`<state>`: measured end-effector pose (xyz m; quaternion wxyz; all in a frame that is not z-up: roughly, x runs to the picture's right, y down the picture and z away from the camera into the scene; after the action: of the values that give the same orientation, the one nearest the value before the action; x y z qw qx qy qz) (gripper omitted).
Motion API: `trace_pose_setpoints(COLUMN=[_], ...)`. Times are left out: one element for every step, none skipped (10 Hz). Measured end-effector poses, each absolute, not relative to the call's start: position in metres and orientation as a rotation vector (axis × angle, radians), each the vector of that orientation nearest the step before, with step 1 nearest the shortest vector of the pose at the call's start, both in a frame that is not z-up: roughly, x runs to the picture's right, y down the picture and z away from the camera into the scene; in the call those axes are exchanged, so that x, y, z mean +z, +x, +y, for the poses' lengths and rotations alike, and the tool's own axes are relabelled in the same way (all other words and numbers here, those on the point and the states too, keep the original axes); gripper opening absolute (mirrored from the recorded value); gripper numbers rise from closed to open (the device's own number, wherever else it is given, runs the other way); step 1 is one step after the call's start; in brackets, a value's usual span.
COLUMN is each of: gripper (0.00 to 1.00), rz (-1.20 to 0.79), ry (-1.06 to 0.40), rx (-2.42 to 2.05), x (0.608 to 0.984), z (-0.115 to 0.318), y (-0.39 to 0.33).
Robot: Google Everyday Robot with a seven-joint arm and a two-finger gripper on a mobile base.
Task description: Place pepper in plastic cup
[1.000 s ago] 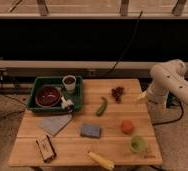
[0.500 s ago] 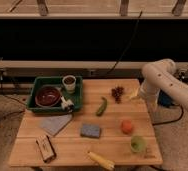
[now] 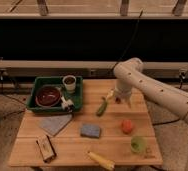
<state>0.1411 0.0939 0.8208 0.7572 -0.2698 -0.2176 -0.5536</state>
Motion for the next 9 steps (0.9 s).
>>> trace_pose_setpoints(gripper=[0.8, 0.8, 0.8, 0.8, 0.8, 0.8, 0.8, 0.8, 0.8], rz=[-0.492, -0.506, -0.516, -0.52, -0.525, -0.526, -0.527, -0.529, -0.527], ry=[-0.591, -0.599, -0.608, -0.617, -0.632, -0.644, -0.653, -0.666, -0.676], rx=[-1.226, -1.248, -1.26, -1.267, -1.274, -1.28, -1.284, -1.288, -1.289], x=[0.831, 0.846, 0.858, 0.868, 0.877, 0.883, 0.887, 0.892, 0.897], z=[0.095, 0.098, 0.101, 0.103, 0.106, 0.109, 0.112, 0.117, 0.12], y=[0.123, 0.11, 0.102, 0.097, 0.092, 0.09, 0.088, 0.086, 0.085])
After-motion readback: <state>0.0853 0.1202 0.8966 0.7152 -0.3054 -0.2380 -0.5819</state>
